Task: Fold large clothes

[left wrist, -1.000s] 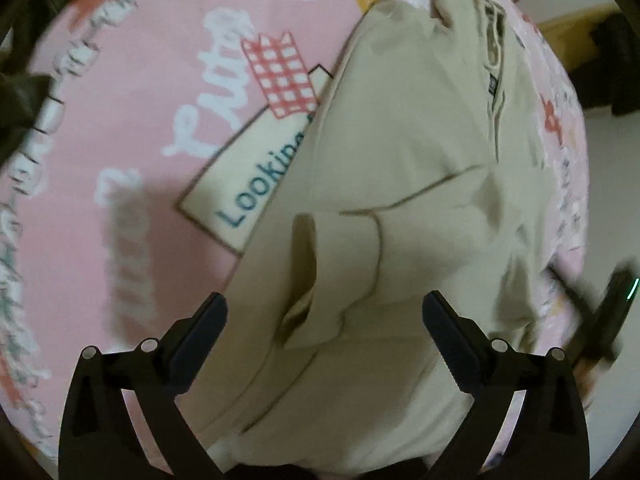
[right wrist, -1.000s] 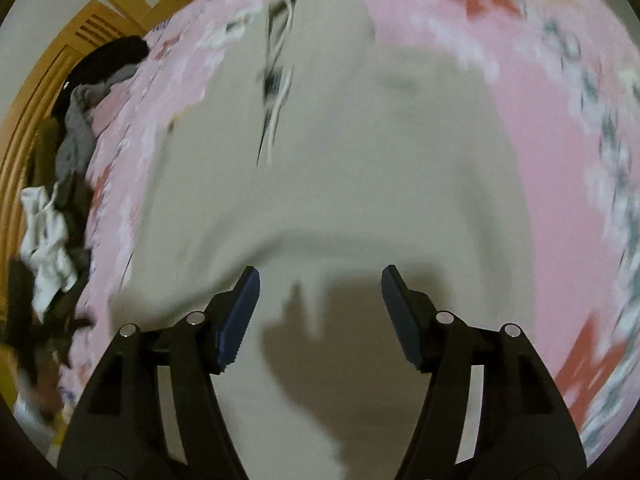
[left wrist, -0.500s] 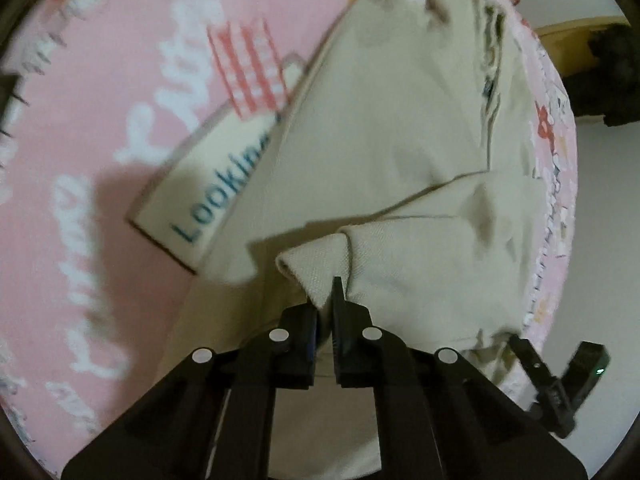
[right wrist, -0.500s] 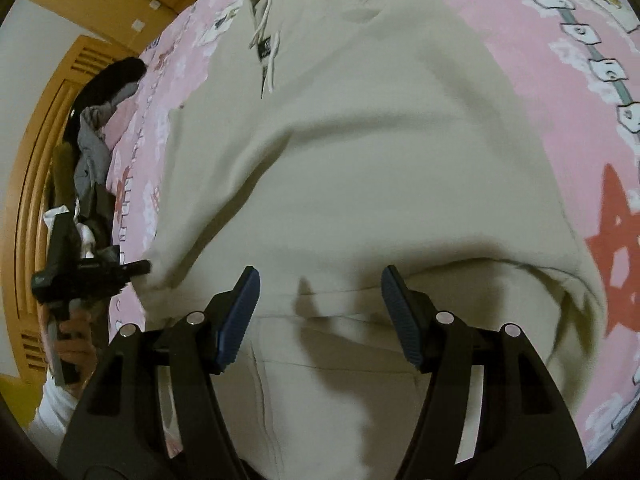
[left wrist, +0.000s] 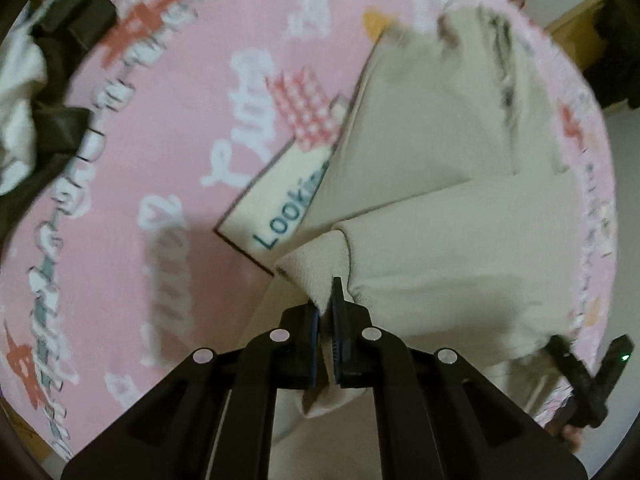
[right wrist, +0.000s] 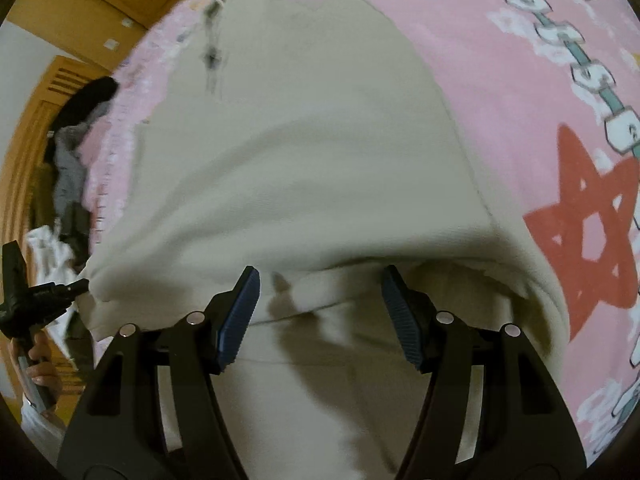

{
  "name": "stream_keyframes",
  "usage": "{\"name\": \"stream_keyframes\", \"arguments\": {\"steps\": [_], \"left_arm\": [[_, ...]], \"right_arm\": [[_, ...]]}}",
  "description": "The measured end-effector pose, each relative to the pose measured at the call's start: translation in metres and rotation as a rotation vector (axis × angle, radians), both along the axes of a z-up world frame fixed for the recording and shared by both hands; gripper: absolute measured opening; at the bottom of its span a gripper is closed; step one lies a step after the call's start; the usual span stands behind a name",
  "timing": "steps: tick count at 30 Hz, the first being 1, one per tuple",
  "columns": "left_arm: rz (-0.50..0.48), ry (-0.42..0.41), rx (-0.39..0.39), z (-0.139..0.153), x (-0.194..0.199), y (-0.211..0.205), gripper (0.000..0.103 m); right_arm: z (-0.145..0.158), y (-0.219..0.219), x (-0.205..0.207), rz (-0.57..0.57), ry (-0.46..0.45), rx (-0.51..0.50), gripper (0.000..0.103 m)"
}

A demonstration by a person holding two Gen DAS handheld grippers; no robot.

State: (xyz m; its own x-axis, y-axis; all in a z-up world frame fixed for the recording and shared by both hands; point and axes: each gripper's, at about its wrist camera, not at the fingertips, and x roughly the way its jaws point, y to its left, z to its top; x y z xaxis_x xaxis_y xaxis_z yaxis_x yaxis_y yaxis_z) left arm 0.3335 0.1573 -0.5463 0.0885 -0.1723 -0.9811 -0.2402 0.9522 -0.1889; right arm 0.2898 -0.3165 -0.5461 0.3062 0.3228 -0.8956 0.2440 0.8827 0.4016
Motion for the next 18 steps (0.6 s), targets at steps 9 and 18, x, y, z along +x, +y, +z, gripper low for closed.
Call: {"name": "stream_keyframes", "arguments": {"steps": [9, 18], "left_arm": [[-0.067, 0.104, 0.030, -0.047, 0.021, 0.008, 0.023], [-0.121, 0.160, 0.030, 0.026, 0.052, 0.079, 0.069]], "right_arm": [[0.021, 0.007, 0.008, -0.041, 0.129, -0.061, 0.062], [0.160, 0.034, 0.036, -0.405, 0.017, -0.122, 0.087]]}}
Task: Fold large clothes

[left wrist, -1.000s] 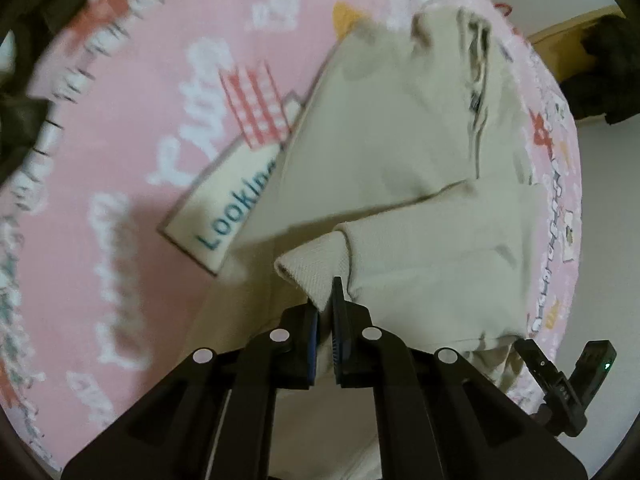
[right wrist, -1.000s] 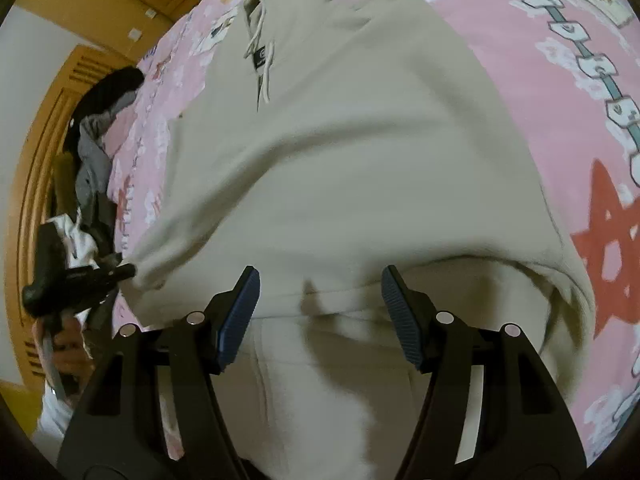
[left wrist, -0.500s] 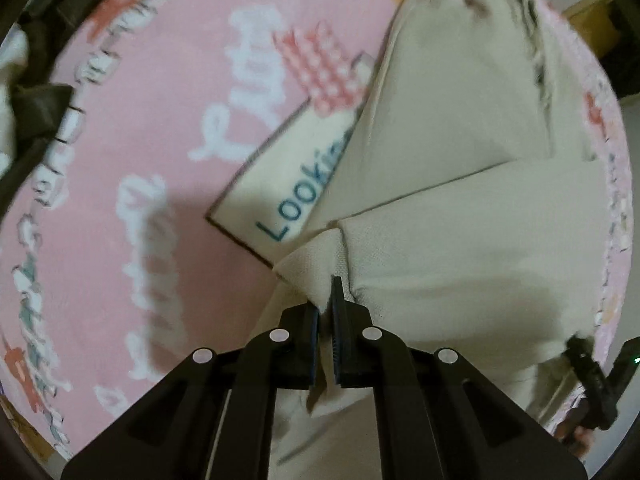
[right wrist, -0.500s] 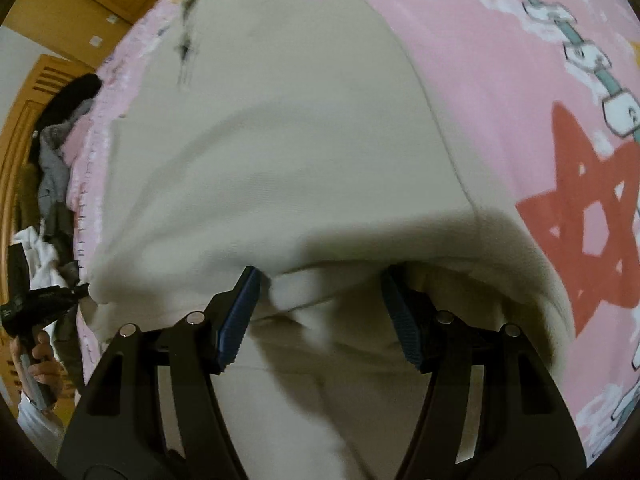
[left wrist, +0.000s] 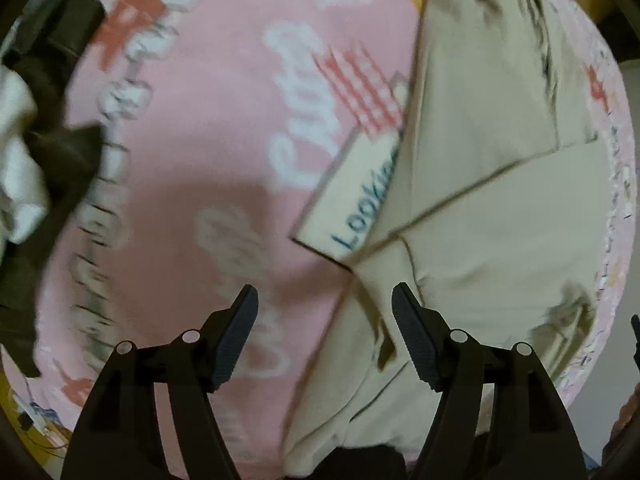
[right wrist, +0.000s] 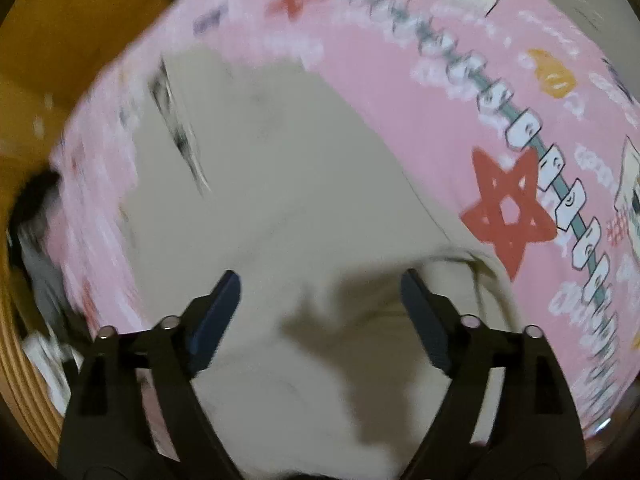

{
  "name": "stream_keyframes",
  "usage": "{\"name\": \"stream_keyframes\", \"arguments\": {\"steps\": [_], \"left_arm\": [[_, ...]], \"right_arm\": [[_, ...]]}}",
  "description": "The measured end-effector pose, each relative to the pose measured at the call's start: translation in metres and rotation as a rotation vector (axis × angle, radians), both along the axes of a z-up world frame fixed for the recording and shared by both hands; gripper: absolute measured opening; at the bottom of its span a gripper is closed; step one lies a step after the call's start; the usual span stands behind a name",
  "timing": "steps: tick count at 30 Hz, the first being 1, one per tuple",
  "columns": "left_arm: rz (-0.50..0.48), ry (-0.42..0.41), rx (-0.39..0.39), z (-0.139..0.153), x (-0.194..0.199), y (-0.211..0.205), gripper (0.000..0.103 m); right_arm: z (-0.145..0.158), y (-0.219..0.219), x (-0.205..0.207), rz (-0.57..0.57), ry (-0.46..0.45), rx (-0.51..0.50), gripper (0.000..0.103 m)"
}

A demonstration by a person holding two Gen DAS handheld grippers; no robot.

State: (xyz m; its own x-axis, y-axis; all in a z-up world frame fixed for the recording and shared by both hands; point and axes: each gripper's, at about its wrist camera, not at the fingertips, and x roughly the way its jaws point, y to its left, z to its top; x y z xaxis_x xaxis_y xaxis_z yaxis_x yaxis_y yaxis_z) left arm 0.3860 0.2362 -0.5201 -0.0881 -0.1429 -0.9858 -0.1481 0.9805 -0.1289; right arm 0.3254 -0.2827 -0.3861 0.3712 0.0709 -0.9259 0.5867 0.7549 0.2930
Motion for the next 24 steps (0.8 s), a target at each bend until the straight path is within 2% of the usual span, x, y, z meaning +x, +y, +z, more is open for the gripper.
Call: {"name": "stream_keyframes", "arguments": {"steps": [4, 6, 7, 9, 10, 13, 16, 18, 20, 24], "left_arm": [[0.062, -0.055, -0.034, 0.047, 0.044, 0.027, 0.073], [0.087, -0.067, -0.051, 0.072, 0.076, 0.031, 0.073], [0.098, -0.075, -0.074, 0.083, 0.082, 0.018, 0.073], [0.120, -0.083, -0.168, 0.105, 0.123, 0.007, 0.086], [0.128, -0.084, -0.208, 0.117, 0.146, 0.000, 0.086], [0.131, -0.075, -0.312, 0.128, 0.203, -0.025, 0.094], [0.165, -0.049, -0.356, 0.114, 0.252, -0.051, 0.095], [0.193, -0.036, -0.379, 0.092, 0.287, -0.069, 0.095], [0.234, -0.016, -0.438, 0.066, 0.316, -0.086, 0.095], [0.319, 0.051, -0.548, 0.000, 0.367, -0.125, 0.095]], "right_arm": [[0.022, 0.000, 0.043, 0.022, -0.017, 0.064, 0.087], [0.036, -0.006, 0.063, 0.011, -0.038, 0.113, 0.087], [0.042, -0.011, 0.077, 0.016, -0.048, 0.145, 0.087], [0.050, -0.013, 0.109, 0.050, -0.060, 0.187, 0.088], [0.052, -0.015, 0.122, 0.071, -0.059, 0.200, 0.089], [0.046, -0.027, 0.197, 0.187, -0.077, 0.287, 0.090], [0.026, -0.038, 0.280, 0.265, -0.087, 0.316, 0.090], [0.009, -0.042, 0.335, 0.316, -0.086, 0.331, 0.090], [-0.012, -0.045, 0.389, 0.390, -0.066, 0.347, 0.090], [-0.060, -0.043, 0.458, 0.485, -0.024, 0.362, 0.090]]}}
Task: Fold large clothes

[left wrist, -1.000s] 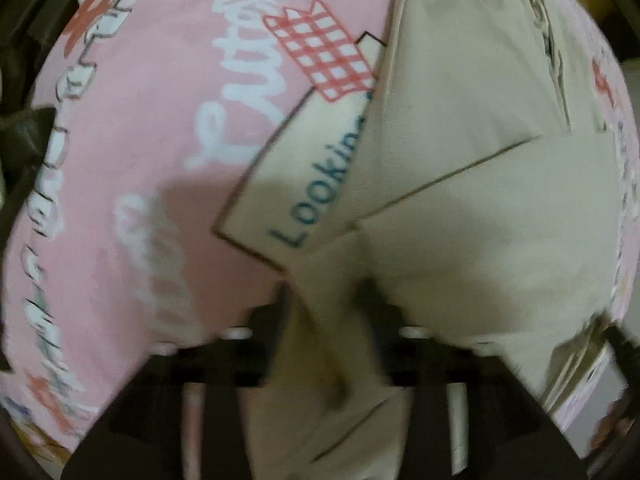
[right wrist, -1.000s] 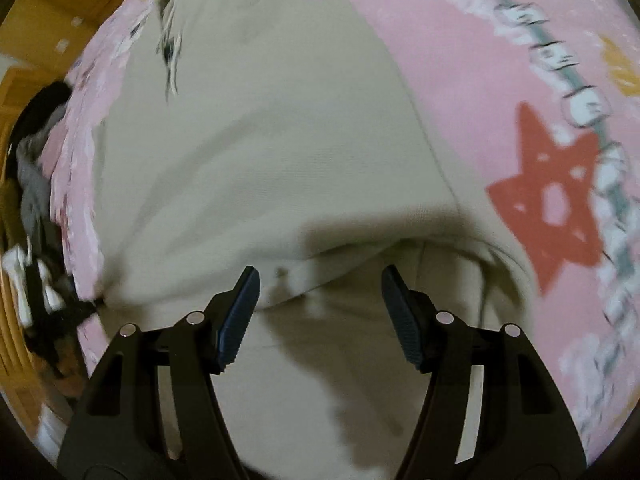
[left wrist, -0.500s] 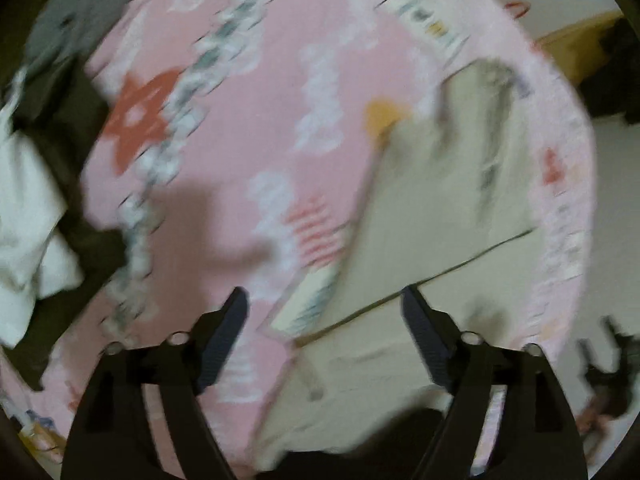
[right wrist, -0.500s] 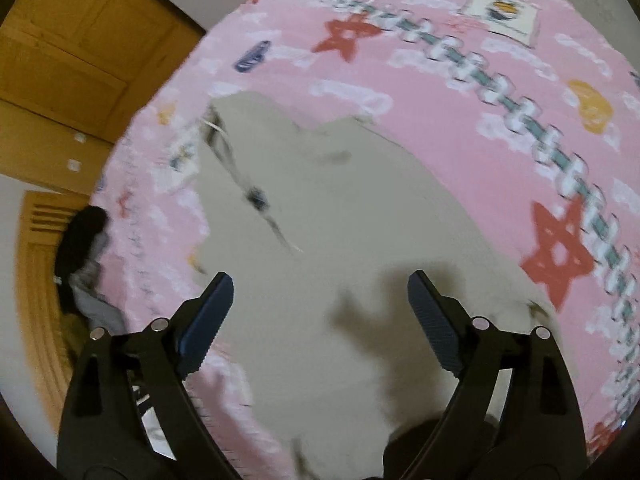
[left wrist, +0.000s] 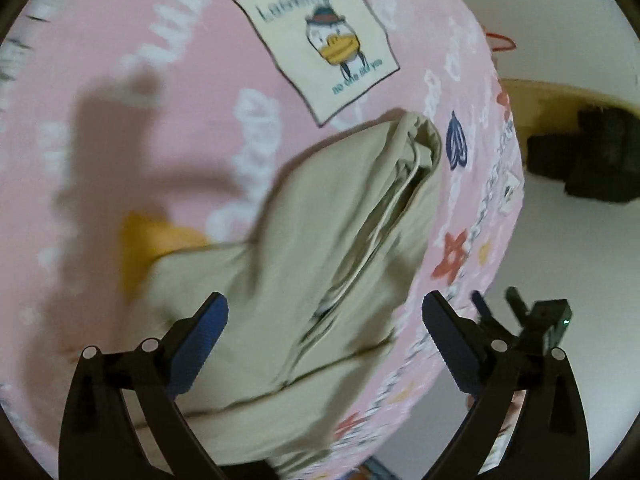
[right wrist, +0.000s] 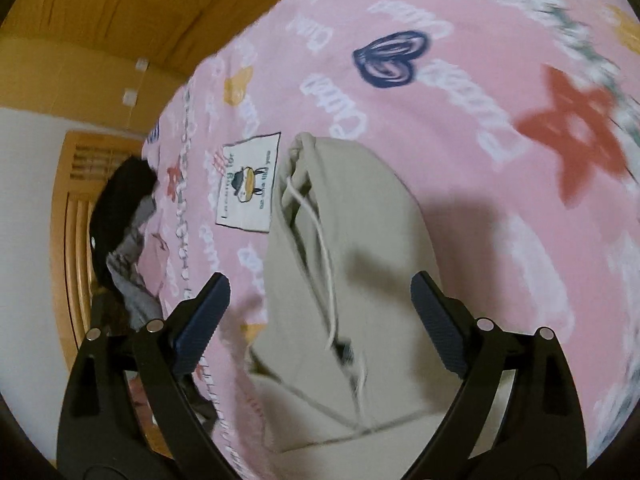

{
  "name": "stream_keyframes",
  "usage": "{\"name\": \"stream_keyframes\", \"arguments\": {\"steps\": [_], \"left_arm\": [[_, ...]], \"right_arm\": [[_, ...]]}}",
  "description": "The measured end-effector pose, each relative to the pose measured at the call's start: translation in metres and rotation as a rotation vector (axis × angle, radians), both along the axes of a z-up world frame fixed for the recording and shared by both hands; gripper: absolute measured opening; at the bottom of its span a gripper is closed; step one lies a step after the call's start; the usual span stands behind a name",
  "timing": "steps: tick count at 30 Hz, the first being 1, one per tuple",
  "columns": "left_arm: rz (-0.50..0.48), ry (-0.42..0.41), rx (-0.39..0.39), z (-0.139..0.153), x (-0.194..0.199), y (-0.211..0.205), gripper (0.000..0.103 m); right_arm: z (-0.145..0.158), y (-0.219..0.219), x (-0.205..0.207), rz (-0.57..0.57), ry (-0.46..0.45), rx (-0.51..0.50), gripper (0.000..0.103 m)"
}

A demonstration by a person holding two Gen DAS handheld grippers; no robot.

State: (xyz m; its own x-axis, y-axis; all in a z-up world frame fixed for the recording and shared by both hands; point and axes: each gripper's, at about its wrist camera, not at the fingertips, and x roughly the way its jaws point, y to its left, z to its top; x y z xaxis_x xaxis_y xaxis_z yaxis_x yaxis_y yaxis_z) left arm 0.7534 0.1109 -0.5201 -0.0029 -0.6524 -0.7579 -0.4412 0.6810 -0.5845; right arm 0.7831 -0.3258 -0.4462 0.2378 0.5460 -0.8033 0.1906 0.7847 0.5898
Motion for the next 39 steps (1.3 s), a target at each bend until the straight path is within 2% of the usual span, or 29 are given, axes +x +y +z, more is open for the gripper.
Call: {"name": "stream_keyframes", "arguments": {"steps": [2, 6, 8, 11, 15, 18, 22, 23, 24, 25, 26, 27, 28, 29, 32, 39], "left_arm": [[0.033, 0.016, -0.016, -0.027, 0.019, -0.015, 0.095], [0.103, -0.007, -0.071, -0.067, 0.050, -0.037, 0.095], [0.134, -0.005, -0.085, -0.083, 0.062, -0.044, 0.095], [0.107, 0.021, 0.007, -0.095, 0.076, -0.052, 0.095], [0.093, 0.007, 0.153, -0.090, 0.088, -0.054, 0.095], [0.087, 0.016, 0.154, -0.099, 0.097, -0.060, 0.095], [0.007, 0.046, 0.174, -0.111, 0.102, -0.082, 0.093], [-0.005, 0.038, 0.183, -0.110, 0.102, -0.086, 0.087], [-0.027, 0.017, 0.193, -0.106, 0.102, -0.092, 0.072], [-0.054, 0.006, 0.188, -0.104, 0.102, -0.098, 0.064], [-0.074, 0.007, 0.193, -0.103, 0.101, -0.103, 0.048], [-0.093, 0.003, 0.186, -0.102, 0.100, -0.107, 0.040], [-0.105, -0.002, 0.186, -0.100, 0.098, -0.110, 0.029], [-0.116, -0.017, 0.185, -0.095, 0.095, -0.113, 0.022], [-0.106, -0.053, 0.193, -0.083, 0.090, -0.114, 0.016], [-0.038, -0.237, 0.105, -0.032, 0.054, -0.108, 0.015]], "right_arm": [[-0.028, 0.002, 0.025, 0.031, 0.017, 0.028, 0.090], [-0.076, 0.010, 0.054, 0.104, 0.079, 0.056, 0.090], [-0.089, 0.015, 0.065, 0.157, 0.086, 0.026, 0.090], [-0.103, 0.017, 0.078, 0.212, 0.073, -0.037, 0.090], [-0.123, 0.026, 0.093, 0.273, 0.100, -0.039, 0.090], [-0.135, 0.032, 0.099, 0.279, 0.093, -0.038, 0.090], [-0.138, 0.035, 0.097, 0.251, 0.065, -0.038, 0.090], [-0.134, 0.038, 0.095, 0.260, 0.023, -0.057, 0.084], [-0.132, 0.040, 0.093, 0.268, 0.000, -0.071, 0.075], [-0.132, 0.042, 0.092, 0.269, -0.004, -0.081, 0.060], [-0.131, 0.043, 0.089, 0.257, -0.003, -0.089, 0.054], [-0.128, 0.044, 0.087, 0.249, -0.015, -0.094, 0.050], [-0.123, 0.047, 0.084, 0.252, -0.034, -0.113, 0.035], [-0.121, 0.049, 0.082, 0.250, -0.043, -0.115, 0.030], [-0.104, 0.053, 0.072, 0.234, -0.100, -0.131, 0.022], [-0.034, 0.060, 0.028, 0.257, -0.323, -0.205, 0.021]]}}
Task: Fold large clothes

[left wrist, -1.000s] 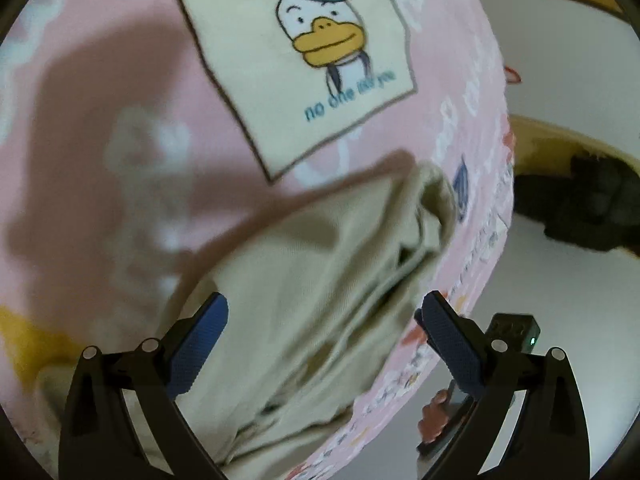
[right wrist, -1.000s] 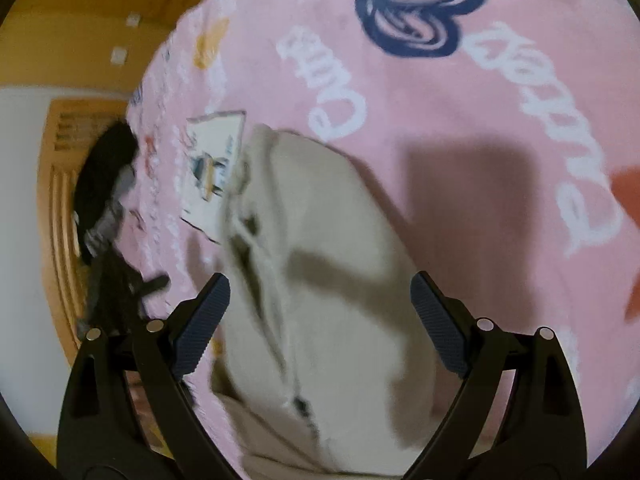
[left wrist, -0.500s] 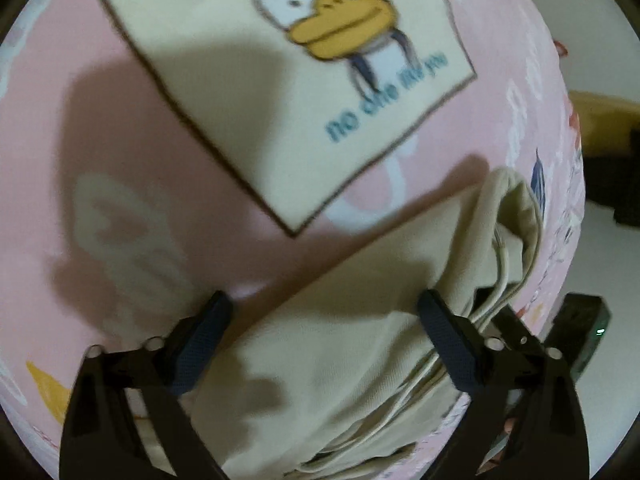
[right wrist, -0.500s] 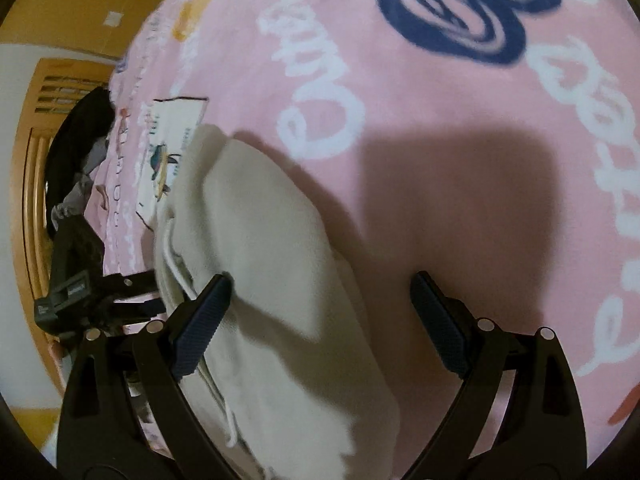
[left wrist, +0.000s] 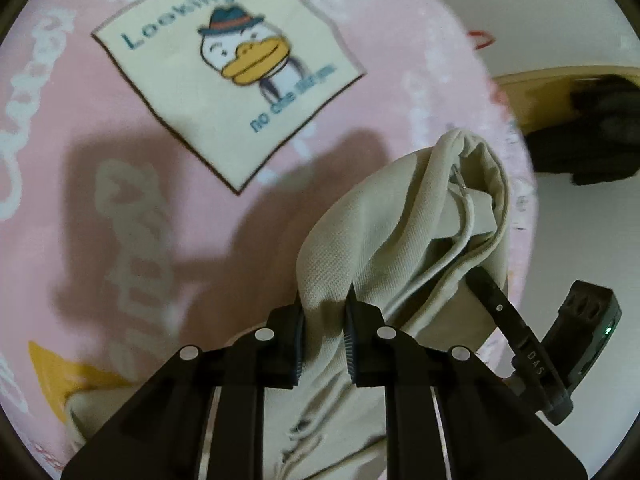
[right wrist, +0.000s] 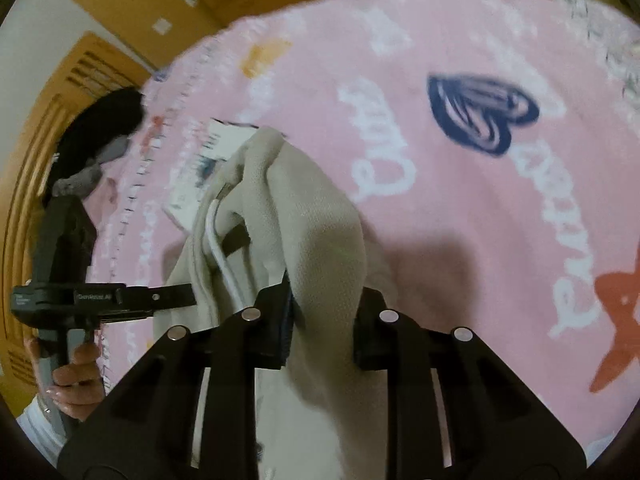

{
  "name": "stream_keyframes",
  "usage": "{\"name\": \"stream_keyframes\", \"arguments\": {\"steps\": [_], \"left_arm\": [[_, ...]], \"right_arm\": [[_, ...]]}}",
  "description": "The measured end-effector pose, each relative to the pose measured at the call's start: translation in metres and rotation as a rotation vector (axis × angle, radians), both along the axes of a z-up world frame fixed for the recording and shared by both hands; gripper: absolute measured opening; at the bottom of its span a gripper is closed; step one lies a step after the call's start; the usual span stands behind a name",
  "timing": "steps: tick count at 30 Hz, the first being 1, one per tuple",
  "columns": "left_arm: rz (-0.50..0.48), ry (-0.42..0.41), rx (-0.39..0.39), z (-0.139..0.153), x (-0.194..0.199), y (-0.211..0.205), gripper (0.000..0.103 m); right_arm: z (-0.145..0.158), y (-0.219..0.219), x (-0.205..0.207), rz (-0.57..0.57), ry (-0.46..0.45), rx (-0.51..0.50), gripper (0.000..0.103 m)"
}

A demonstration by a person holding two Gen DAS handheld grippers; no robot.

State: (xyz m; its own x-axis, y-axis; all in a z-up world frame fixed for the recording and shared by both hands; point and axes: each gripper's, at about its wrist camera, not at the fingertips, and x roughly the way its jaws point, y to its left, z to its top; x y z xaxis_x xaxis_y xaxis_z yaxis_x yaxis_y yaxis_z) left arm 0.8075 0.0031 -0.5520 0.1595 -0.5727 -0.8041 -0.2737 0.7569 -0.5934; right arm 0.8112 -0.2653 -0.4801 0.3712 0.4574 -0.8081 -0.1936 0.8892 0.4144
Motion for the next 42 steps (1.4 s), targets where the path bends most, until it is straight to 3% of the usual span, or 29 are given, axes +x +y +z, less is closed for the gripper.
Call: {"name": "stream_keyframes", "arguments": {"steps": [6, 11, 14, 20, 24, 25, 26, 29, 32, 35, 38, 42], "left_arm": [[-0.015, -0.141, -0.039, 0.055, -0.057, 0.014, 0.015], [0.009, -0.251, -0.035, 0.087, -0.135, 0.037, 0.015], [0.028, -0.274, -0.074, 0.082, -0.193, 0.048, 0.015], [-0.040, -0.239, -0.026, 0.041, -0.272, 0.042, 0.015], [-0.054, -0.176, 0.006, 0.008, -0.300, 0.043, 0.016], [-0.057, -0.163, 0.014, 0.002, -0.305, 0.043, 0.016], [-0.065, -0.147, 0.026, -0.004, -0.310, 0.044, 0.016], [-0.091, -0.145, 0.042, -0.010, -0.318, 0.046, 0.017], [-0.170, -0.186, 0.060, 0.003, -0.327, 0.047, 0.019], [-0.260, -0.230, 0.071, 0.022, -0.340, 0.051, 0.021], [-0.289, -0.242, 0.071, 0.030, -0.354, 0.059, 0.022], [-0.294, -0.222, 0.051, 0.031, -0.365, 0.062, 0.022]], "right_arm": [[0.064, 0.031, -0.069, 0.113, -0.229, -0.160, 0.021], [0.091, 0.052, -0.150, 0.153, -0.369, -0.213, 0.021], [0.091, 0.057, -0.199, 0.157, -0.416, -0.225, 0.021], [0.052, 0.055, -0.287, 0.118, -0.407, -0.262, 0.021], [0.015, 0.055, -0.326, 0.110, -0.337, -0.308, 0.029], [0.006, 0.054, -0.333, 0.098, -0.309, -0.330, 0.038], [-0.001, 0.053, -0.337, 0.087, -0.283, -0.343, 0.054], [-0.021, 0.041, -0.354, 0.054, -0.169, -0.312, 0.058], [-0.032, 0.028, -0.371, 0.019, -0.050, -0.311, 0.060], [-0.034, 0.005, -0.393, -0.049, 0.036, -0.256, 0.068], [-0.035, -0.017, -0.415, -0.128, 0.089, -0.195, 0.073], [-0.031, -0.050, -0.431, -0.261, 0.173, -0.011, 0.078]]}}
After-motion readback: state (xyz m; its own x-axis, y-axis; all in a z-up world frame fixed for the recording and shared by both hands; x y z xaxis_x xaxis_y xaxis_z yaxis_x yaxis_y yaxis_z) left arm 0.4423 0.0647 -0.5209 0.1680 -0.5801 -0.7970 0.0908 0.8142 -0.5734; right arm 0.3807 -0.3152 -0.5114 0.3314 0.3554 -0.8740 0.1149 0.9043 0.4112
